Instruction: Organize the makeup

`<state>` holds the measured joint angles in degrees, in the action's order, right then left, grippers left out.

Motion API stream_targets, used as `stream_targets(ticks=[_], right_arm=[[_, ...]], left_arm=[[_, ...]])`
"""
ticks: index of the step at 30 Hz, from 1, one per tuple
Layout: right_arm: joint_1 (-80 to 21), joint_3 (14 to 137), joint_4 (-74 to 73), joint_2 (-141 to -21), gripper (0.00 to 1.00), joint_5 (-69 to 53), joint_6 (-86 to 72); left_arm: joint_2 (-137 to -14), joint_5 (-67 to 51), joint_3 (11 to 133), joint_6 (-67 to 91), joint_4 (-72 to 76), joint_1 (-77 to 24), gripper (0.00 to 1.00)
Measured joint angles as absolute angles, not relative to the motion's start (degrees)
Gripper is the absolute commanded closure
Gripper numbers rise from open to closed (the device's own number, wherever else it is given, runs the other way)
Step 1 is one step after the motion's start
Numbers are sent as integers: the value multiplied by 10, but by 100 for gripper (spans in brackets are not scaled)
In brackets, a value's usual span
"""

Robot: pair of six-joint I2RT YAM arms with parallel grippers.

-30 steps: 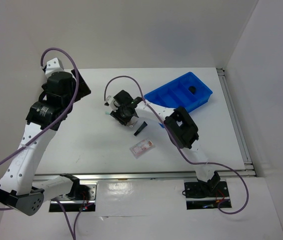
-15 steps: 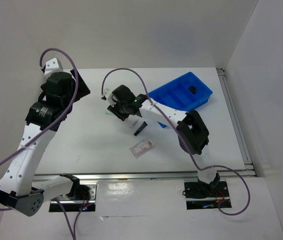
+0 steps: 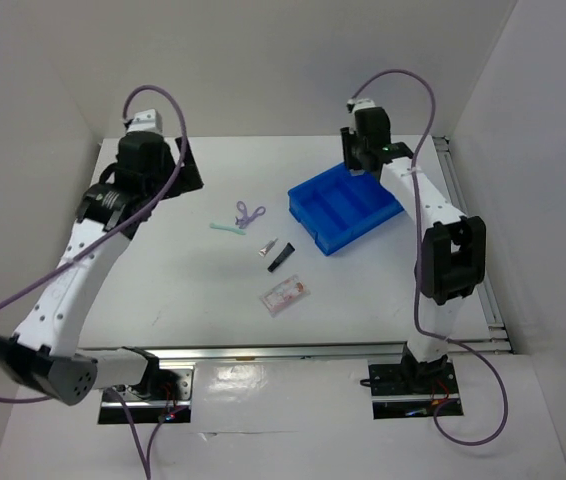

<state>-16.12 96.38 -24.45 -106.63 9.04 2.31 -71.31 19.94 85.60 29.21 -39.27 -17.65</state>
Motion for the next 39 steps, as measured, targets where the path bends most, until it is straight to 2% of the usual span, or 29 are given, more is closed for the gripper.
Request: stream_targets(ticks=[6,15,16,17,20,22,27,32,39], right_arm=[[-75,987,-243,-1128,72,139,-13],[-46,1027,-244,-1235,68,239,-36],[-46,1031,-244,-1243,65,247,-36],[-46,1032,-244,-1250,50,256,-36],[-46,1033,-246,-1258,17,281,-46],[-46,1033,-245,-1257,12,292,-49],[-49,1033,-243,-1244,12,308,-53],[-86,1030,-242,-1179,23,296,-75],[-257,911,-195,-992,29,204,-133]], left_arm=[[-836,144,863,282,-425,-176,1],[-847,117,868,282,-436,-176,1],[-847,117,869,282,-438,-176,1],[-847,117,870,282,-438,-176,1],[-847,117,870,282,-440,-176,1],[-847,116,870,282,-441,-176,1],[-847,110,870,282,-442,-176,1],[-846,107,870,282,-441,-176,0],[-832,117,870,271,-439,-176,0]])
